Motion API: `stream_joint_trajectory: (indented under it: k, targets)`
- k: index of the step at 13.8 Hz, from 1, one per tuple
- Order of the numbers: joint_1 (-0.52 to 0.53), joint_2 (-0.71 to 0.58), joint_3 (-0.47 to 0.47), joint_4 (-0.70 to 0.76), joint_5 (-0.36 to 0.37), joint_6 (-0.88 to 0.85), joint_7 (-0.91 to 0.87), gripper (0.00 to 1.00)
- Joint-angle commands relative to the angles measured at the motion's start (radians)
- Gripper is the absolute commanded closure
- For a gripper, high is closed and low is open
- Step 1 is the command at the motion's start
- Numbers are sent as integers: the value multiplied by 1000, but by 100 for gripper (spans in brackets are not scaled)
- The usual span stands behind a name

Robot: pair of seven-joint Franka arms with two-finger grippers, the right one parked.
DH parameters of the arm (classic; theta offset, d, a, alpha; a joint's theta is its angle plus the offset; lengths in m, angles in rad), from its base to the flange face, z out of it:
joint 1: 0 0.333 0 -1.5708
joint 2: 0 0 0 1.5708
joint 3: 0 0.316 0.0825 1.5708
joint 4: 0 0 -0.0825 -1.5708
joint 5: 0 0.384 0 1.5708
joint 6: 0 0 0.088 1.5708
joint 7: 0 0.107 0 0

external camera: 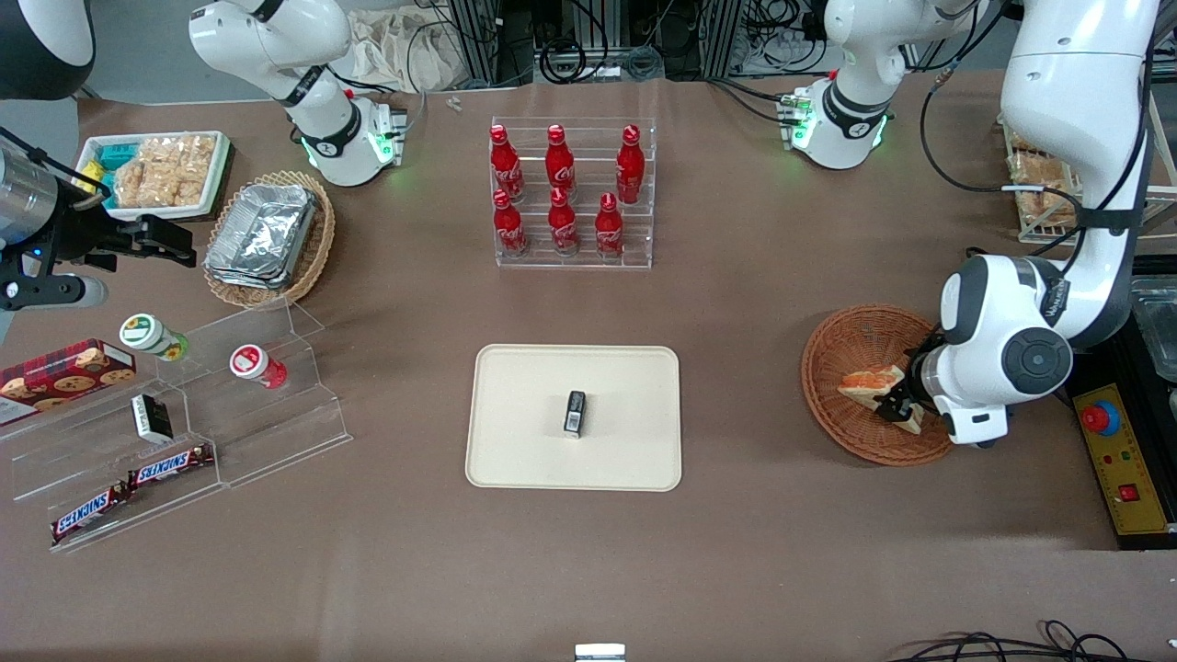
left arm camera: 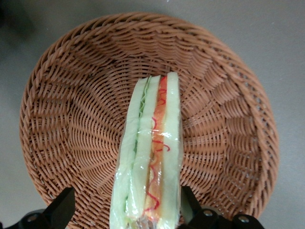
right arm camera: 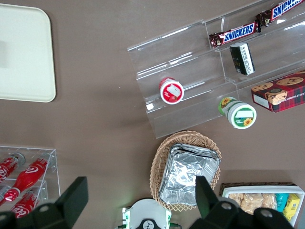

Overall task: Place sandwich from basket to tray
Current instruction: 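Close the left gripper on the sandwich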

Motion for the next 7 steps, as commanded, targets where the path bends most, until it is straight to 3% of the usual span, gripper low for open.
stream_joint_trajectory:
  k: [1,3,7]
  targets:
    - [8,-11,-6,-47,26,63,-28,0]
    - [12,-10,-5,-47,25,83,-29,3]
    - [11,13,-6,-43,25,135,-100,60]
